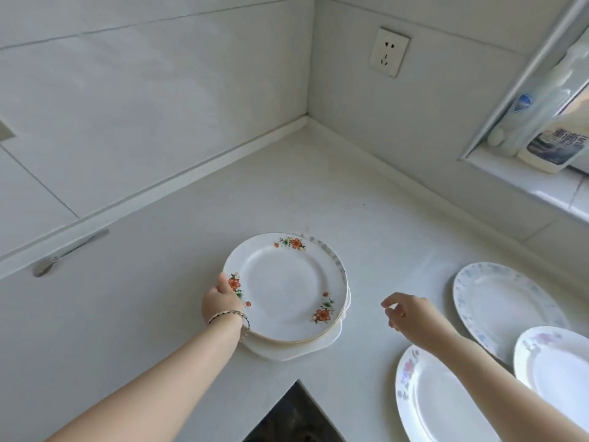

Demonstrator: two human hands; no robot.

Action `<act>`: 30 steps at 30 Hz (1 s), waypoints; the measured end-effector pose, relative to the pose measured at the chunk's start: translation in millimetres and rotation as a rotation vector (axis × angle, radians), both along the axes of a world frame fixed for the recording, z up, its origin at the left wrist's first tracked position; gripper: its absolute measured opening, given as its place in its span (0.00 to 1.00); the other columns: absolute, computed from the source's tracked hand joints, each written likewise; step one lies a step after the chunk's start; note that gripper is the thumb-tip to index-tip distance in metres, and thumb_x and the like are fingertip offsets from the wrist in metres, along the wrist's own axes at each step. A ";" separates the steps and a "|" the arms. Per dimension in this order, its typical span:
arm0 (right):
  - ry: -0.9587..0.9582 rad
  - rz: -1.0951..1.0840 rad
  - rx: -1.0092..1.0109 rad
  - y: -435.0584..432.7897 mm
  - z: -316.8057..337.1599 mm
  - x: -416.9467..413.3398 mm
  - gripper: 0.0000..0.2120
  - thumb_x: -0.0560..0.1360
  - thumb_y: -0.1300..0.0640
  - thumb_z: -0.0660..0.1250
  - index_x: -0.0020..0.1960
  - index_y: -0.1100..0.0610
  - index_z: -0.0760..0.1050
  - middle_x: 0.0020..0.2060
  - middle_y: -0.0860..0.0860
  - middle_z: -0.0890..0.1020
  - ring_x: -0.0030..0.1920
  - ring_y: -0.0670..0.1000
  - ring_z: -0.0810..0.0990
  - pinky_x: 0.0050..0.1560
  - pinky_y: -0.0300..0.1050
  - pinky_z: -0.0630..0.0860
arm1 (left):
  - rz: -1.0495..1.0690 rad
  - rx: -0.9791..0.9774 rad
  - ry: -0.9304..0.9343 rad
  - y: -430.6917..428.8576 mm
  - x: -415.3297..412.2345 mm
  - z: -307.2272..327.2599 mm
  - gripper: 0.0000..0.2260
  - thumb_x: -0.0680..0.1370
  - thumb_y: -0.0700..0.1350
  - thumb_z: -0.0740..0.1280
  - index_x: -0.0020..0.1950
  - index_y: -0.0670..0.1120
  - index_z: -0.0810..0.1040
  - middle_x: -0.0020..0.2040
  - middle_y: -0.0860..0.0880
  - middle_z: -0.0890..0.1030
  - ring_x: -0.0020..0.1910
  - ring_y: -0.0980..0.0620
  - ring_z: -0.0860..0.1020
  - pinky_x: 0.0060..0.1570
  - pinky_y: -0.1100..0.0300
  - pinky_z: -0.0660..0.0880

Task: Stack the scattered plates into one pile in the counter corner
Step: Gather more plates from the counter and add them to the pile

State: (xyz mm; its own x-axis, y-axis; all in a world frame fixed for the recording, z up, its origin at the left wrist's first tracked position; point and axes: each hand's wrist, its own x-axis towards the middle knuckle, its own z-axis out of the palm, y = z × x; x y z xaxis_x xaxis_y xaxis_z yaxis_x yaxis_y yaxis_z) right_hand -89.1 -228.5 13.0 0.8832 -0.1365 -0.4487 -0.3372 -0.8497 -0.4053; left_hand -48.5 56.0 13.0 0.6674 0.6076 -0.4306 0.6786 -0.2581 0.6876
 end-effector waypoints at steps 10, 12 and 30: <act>0.042 -0.004 -0.042 12.0 -17.0 3.4 0.13 0.77 0.56 0.57 0.58 0.51 0.76 0.38 0.45 0.79 0.41 0.48 0.76 0.37 0.37 0.71 | -0.557 0.226 0.243 34.4 15.6 -25.0 0.22 0.77 0.57 0.59 0.39 0.38 0.75 0.36 0.42 0.82 0.36 0.42 0.81 0.41 0.54 0.80; 0.050 -0.009 -0.040 17.1 -19.3 4.7 0.13 0.77 0.56 0.57 0.57 0.51 0.76 0.38 0.45 0.78 0.41 0.48 0.76 0.39 0.39 0.73 | -0.644 0.295 0.271 35.2 17.0 -22.9 0.21 0.77 0.58 0.58 0.39 0.41 0.74 0.35 0.43 0.82 0.34 0.43 0.81 0.39 0.56 0.78; 0.128 -0.147 -0.161 35.0 -36.4 -19.1 0.14 0.77 0.55 0.56 0.59 0.51 0.74 0.49 0.48 0.81 0.47 0.51 0.78 0.47 0.41 0.72 | -0.970 0.697 0.248 9.2 27.9 -20.7 0.25 0.78 0.45 0.60 0.72 0.40 0.57 0.73 0.42 0.61 0.71 0.43 0.63 0.65 0.51 0.65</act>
State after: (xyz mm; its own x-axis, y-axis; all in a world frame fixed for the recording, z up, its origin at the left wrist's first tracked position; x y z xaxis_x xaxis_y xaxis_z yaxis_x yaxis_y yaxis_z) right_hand -108.2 -193.5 -23.4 0.7860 -0.3386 -0.5172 -0.5020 -0.8378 -0.2145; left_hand -20.6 65.3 -7.7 0.9184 0.0544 -0.3919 0.0924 -0.9926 0.0786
